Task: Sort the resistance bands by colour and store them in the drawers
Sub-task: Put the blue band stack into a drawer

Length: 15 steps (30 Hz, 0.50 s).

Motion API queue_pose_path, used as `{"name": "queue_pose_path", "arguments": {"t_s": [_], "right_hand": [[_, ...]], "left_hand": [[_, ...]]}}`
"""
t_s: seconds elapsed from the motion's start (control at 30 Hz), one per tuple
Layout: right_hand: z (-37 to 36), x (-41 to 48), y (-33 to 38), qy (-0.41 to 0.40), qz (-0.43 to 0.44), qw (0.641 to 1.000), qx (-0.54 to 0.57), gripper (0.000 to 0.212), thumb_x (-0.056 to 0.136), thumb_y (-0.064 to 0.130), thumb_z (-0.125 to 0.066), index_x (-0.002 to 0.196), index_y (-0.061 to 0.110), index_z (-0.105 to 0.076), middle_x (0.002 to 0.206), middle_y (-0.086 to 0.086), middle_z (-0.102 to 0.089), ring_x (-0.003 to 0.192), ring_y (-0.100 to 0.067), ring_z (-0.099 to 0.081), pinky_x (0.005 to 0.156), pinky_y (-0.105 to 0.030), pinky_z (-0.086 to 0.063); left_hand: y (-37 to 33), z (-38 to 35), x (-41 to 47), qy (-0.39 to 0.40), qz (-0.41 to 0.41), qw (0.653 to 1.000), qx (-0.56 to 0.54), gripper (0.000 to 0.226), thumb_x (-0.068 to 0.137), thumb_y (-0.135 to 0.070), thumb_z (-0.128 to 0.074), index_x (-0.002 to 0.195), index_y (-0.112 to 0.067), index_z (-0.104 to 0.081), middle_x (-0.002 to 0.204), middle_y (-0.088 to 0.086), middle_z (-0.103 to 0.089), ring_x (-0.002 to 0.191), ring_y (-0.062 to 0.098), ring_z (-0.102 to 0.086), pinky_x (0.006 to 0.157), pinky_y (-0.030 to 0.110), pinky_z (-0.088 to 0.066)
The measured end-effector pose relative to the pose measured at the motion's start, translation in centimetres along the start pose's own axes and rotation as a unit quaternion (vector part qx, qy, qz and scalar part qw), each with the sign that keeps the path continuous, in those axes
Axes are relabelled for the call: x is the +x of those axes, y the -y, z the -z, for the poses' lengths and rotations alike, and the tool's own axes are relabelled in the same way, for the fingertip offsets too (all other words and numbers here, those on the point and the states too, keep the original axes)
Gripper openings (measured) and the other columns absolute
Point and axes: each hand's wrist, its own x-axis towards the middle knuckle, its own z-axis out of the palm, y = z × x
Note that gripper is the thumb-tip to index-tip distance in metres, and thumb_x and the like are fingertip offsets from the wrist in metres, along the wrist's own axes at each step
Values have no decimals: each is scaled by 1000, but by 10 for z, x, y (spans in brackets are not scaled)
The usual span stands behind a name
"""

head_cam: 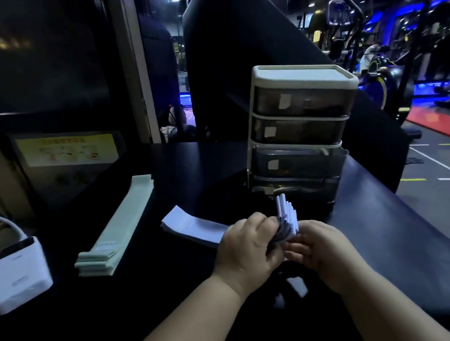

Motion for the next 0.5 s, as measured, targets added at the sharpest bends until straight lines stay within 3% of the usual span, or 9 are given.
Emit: {"name": "queue_pose_path", "arguments": {"t_s": [0.13, 0.2, 0.3, 0.43, 0.5], "right_hand": [[21, -6, 10, -24, 6, 998, 53, 35, 97, 35, -49, 81, 7, -62, 64, -11, -68, 55, -20, -66, 56, -29, -54], [30, -9, 14, -12, 35, 999, 36, 45, 92, 46, -58, 87, 2, -64, 68, -14, -68, 57, -21, -66, 51, -26, -53], [42, -8, 15, -29, 87, 995, -48, 64, 77, 45, -72, 102, -13, -60, 82, -22, -67, 71, -26, -67, 58, -27, -52], [61, -5, 13, -92, 82, 992, -21, 29, 91, 22, -58, 86, -6, -66, 77, -20, -68, 64, -24, -66, 60, -30, -47], [68, -2, 10, -126, 64, 990, 10, 19, 87, 16, -55, 86, -2, -61, 73, -19, -61, 58, -25, -59, 55, -30, -44]], "left_hand": [[-23, -20, 13, -7, -11, 999, 34, 40, 72, -41, -50, 107, -22, -51, 85, 3, -59, 66, 27, -59, 55, 34, -50], [-35, -30, 20, 1, -2, 999, 39, 40, 70, -42, -48, 105, -24, -53, 83, 0, -59, 63, 25, -58, 53, 33, -50], [-50, -42, 31, 18, 16, 999, 40, 39, 66, -41, -46, 98, -24, -59, 76, -2, -57, 58, 23, -57, 49, 27, -47], [-64, -52, 41, 50, 35, 998, 27, 35, 67, -42, -48, 93, -23, -63, 81, -4, -62, 70, 23, -63, 62, 31, -49], [-67, -53, 43, 74, 42, 996, 7, 31, 72, -42, -59, 97, -24, -63, 90, -4, -64, 84, 23, -63, 75, 35, -45]]}}
